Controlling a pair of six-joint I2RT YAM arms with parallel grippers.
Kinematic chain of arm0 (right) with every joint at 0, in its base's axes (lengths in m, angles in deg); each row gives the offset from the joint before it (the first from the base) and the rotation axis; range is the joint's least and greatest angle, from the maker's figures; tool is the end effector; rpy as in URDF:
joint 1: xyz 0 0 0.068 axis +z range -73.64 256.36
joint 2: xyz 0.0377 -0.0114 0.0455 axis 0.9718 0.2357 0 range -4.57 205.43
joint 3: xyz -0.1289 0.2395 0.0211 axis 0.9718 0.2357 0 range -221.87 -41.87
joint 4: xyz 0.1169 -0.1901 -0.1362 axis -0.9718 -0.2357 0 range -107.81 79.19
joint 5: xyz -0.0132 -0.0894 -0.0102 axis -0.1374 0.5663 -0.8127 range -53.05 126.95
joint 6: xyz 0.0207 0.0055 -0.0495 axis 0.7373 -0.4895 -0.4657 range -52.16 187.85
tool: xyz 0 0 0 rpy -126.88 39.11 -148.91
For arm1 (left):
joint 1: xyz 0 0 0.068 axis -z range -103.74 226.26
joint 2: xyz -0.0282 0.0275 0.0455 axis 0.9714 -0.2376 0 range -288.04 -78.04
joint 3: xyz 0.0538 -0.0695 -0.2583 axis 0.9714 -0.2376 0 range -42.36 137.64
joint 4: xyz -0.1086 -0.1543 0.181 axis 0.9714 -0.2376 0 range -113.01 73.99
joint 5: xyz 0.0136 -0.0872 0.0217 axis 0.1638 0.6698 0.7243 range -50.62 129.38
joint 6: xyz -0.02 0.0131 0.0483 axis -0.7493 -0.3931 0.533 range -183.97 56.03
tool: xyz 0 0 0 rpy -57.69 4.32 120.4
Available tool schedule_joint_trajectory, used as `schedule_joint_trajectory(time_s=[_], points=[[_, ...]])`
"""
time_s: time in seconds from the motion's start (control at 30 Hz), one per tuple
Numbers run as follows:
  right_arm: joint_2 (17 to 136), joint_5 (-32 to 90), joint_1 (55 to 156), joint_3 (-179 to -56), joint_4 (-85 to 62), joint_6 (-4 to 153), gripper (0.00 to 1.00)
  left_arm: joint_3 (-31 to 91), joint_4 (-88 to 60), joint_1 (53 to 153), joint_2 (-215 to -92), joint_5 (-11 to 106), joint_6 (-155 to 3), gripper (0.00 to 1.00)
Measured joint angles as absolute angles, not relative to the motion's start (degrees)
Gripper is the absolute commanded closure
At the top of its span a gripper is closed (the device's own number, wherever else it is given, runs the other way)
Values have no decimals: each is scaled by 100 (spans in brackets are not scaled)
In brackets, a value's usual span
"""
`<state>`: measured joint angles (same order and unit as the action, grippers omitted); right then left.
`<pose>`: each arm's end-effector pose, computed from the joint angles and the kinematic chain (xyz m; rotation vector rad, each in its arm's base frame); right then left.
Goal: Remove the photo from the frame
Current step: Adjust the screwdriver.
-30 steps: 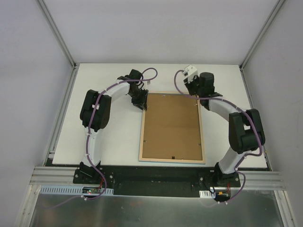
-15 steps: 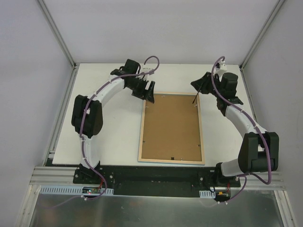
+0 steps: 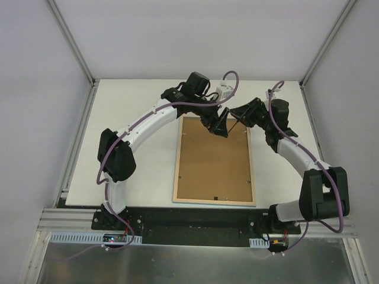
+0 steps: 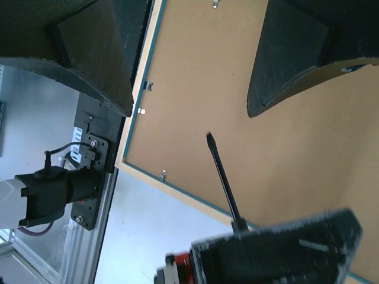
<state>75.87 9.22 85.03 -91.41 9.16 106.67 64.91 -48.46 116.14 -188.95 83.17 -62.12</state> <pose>0.3147 0.0647 0.2795 0.1154 1.8517 1.0147 0.3242 -0.3030 0.3457 1.2079 1.9018 -1.2044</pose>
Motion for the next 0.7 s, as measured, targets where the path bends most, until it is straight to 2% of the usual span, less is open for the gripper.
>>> schedule_joint_trajectory(time_s=[0.23,0.33,0.47,0.5,0.53,0.6,0.63,0.7], points=[[7456,861,8674,-9074,1010,11148,99,6790,-4835,11690,-19282,8385,-6324,33],[7454,800,8706,-9074,1018,11249,99,6790,-4848,11751,-19387,8378,-6335,40],[7443,723,8787,-9074,984,11273,99,6790,-4848,11834,-19431,8383,-6356,61],[7436,704,8809,-9074,970,11273,99,6792,-4848,11867,-19431,8387,-6365,70],[7423,686,8833,-9074,944,11271,99,6803,-4848,11871,-19431,8389,-6374,84],[7401,656,8857,-9074,909,11264,99,6814,-4846,11904,-19431,8389,-6391,100],[7388,645,8870,-9074,883,11244,99,6819,-4848,11906,-19431,8387,-6398,100],[7333,601,8875,-9078,826,11107,79,6825,-4927,11898,-19431,8232,-6477,100]])
